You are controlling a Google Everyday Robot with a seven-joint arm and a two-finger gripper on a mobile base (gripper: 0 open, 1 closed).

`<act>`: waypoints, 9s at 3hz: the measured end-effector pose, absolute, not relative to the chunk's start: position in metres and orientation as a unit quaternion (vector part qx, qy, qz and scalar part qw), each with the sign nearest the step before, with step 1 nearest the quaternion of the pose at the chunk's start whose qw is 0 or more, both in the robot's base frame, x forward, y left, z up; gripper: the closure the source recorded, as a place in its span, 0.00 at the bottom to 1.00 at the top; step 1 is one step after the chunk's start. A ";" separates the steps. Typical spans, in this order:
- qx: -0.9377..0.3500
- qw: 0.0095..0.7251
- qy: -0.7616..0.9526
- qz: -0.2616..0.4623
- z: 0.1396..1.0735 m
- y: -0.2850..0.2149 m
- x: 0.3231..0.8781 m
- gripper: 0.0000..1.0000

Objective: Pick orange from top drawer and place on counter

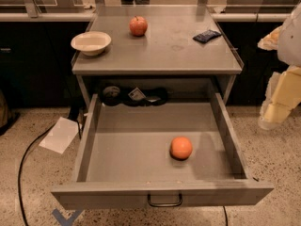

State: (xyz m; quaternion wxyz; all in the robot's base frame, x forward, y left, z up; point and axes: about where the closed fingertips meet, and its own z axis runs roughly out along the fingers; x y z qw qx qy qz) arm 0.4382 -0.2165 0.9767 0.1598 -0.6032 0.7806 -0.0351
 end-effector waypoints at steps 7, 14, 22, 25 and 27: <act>-0.630 0.218 0.743 0.067 0.818 -0.166 0.498 0.00; -0.654 0.185 0.717 0.156 0.651 -0.108 0.512 0.00; -0.644 0.192 0.718 0.182 0.613 -0.102 0.527 0.89; -0.676 0.316 0.631 0.212 0.783 -0.116 0.537 1.00; -0.700 0.339 0.611 0.145 0.879 -0.111 0.593 1.00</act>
Offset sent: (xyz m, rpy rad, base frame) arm 0.0115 0.0211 -0.0306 0.0806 0.0151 0.0528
